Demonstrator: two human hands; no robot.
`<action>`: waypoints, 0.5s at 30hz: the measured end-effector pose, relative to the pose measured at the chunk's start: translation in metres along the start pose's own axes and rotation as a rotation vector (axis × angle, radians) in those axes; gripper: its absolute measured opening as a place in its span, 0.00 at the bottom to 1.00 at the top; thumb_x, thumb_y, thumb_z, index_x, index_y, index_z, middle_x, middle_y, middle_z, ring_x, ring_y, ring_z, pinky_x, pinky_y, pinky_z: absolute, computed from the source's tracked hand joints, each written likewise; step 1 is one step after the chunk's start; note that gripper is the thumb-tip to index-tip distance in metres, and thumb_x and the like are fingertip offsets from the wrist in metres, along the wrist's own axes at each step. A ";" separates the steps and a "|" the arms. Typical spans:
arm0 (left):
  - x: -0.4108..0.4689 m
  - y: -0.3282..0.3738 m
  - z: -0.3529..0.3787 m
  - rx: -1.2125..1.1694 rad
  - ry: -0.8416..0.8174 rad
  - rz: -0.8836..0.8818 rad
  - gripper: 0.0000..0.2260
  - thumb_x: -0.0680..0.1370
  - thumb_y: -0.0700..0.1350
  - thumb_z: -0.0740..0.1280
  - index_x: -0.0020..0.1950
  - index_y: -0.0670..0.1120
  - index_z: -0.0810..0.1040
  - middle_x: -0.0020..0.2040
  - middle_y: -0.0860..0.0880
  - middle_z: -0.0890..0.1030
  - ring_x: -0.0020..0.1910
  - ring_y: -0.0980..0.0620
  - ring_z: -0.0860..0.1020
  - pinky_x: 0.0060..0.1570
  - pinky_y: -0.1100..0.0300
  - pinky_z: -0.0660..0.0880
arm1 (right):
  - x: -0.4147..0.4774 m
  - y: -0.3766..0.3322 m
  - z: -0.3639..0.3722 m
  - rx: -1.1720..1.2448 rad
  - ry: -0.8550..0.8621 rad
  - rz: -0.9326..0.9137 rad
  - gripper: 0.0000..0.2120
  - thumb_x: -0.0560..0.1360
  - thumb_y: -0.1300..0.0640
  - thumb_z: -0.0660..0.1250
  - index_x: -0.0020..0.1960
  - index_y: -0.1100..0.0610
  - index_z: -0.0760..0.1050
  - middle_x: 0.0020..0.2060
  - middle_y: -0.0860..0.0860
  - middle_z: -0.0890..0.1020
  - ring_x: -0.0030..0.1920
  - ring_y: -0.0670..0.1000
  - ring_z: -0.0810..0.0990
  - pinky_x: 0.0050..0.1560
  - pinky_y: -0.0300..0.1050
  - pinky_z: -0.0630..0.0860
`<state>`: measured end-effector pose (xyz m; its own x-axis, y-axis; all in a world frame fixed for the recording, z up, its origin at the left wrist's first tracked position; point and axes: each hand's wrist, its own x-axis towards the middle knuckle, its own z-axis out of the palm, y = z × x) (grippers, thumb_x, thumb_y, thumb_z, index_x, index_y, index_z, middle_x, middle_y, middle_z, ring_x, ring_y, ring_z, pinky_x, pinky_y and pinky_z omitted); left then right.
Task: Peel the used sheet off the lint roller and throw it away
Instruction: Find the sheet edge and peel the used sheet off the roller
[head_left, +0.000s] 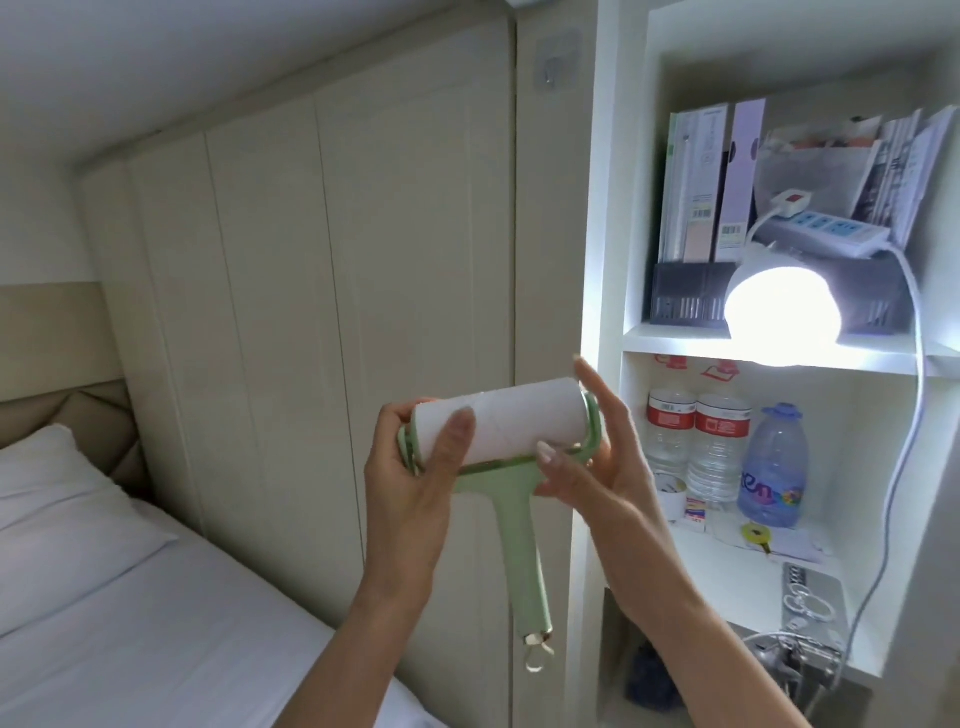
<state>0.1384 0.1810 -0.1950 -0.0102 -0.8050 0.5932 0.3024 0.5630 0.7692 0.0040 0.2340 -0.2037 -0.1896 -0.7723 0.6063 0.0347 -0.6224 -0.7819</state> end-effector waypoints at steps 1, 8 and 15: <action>0.001 0.003 -0.001 0.035 0.003 -0.010 0.21 0.62 0.64 0.67 0.44 0.49 0.74 0.39 0.51 0.77 0.33 0.64 0.77 0.31 0.69 0.73 | 0.002 -0.004 0.000 -0.001 -0.025 -0.011 0.31 0.65 0.54 0.73 0.66 0.42 0.69 0.45 0.49 0.81 0.46 0.51 0.80 0.49 0.45 0.80; -0.004 0.020 -0.020 0.101 -0.247 0.136 0.26 0.61 0.56 0.75 0.56 0.56 0.72 0.55 0.54 0.81 0.51 0.56 0.81 0.38 0.67 0.77 | 0.000 -0.008 0.006 0.006 0.067 0.016 0.23 0.60 0.47 0.73 0.52 0.57 0.77 0.40 0.53 0.81 0.42 0.53 0.80 0.41 0.48 0.81; -0.008 0.028 -0.025 0.082 -0.115 0.108 0.17 0.62 0.60 0.72 0.47 0.56 0.77 0.43 0.59 0.80 0.42 0.52 0.81 0.33 0.67 0.77 | -0.007 -0.013 0.016 0.046 -0.016 -0.047 0.28 0.62 0.52 0.76 0.61 0.46 0.74 0.46 0.54 0.78 0.45 0.52 0.79 0.48 0.46 0.80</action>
<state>0.1710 0.1981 -0.1844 -0.0922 -0.7148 0.6932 0.2285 0.6624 0.7134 0.0207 0.2453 -0.1952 -0.1765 -0.7439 0.6446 0.0709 -0.6628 -0.7454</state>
